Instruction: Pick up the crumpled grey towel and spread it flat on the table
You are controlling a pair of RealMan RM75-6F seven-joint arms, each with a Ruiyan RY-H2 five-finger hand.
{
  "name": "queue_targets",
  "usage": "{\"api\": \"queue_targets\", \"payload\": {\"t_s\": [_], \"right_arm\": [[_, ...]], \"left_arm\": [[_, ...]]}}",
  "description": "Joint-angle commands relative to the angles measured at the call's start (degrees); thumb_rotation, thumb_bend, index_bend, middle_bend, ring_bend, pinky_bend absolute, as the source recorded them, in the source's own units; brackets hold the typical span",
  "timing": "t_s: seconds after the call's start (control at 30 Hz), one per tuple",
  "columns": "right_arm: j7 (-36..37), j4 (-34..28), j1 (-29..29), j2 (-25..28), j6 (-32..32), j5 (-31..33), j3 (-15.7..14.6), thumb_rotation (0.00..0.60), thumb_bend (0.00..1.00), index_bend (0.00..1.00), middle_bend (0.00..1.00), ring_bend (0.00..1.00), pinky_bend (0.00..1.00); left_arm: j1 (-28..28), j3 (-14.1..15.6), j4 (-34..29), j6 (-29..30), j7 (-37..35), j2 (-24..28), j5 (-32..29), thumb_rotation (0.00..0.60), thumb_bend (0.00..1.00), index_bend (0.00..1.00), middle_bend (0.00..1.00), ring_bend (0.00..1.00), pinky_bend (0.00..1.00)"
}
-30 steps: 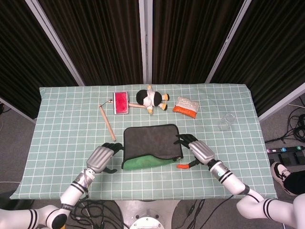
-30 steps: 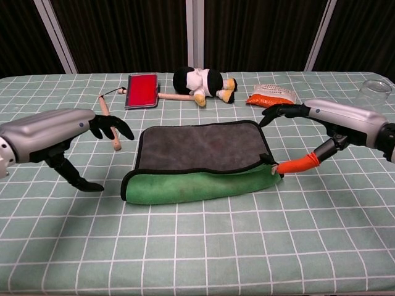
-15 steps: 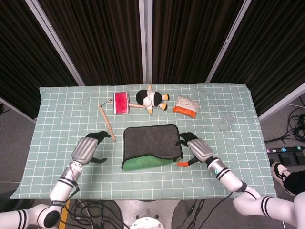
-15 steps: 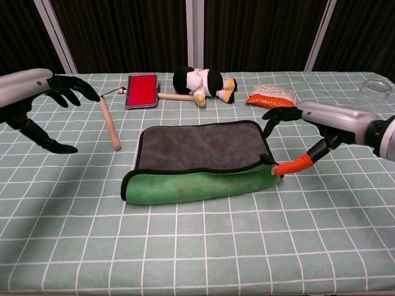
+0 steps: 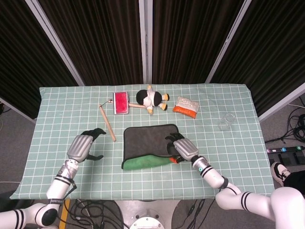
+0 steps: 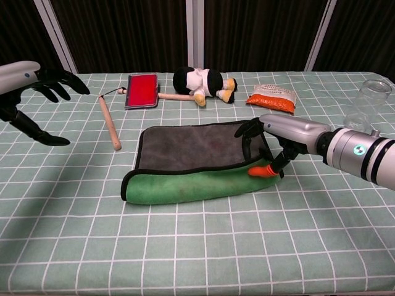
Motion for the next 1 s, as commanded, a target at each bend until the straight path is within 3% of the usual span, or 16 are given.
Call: {"api": "queue_targets", "payload": {"t_s": [0.03,0.4,0.7,0.87,1.0], "right_arm": [[1.48,0.27,-0.57,-0.04,0.80,-0.88,-0.17,0.600,0.32,0.63,0.20,0.00,0.00],[10.52,-2.70,-2.71,4.90,4.45,-9.37,-5.48,0.600,0.33,0.64,0.20,0.00,0.00],[16.49,1.34,-4.85,6.35,10.42,-18.47,-12.22,0.600,0.33,0.63,0.20,0.00,0.00],[13.79,3.33,-5.85,6.32,11.41,-20.14,-14.09,0.567,0.26,0.48,0.17,0.00,0.00],[11.13,2.62,-6.83,6.81,12.11,-19.83,-14.22,0.465,0.04,0.25,0.08,0.00,0.00]], "left_arm": [[-0.01,-0.27,0.02,0.09,-0.16,0.08,0.07,0.589,0.00,0.29,0.30,0.26,0.25],[-0.31,-0.70,0.14,-0.40,0.15,0.08,-0.08,0.588,0.00,0.29,0.30,0.26,0.25],[-1.01,-1.00,0.55,-1.35,1.11,-0.50,-0.73,0.590,0.00,0.29,0.30,0.26,0.25],[-1.25,-0.99,0.48,-1.62,1.83,-0.72,-1.05,0.591,0.00,0.29,0.30,0.26,0.25],[-1.39,-1.23,0.64,-1.65,2.12,-0.77,-1.43,0.593,0.00,0.29,0.30,0.26,0.25]]}}
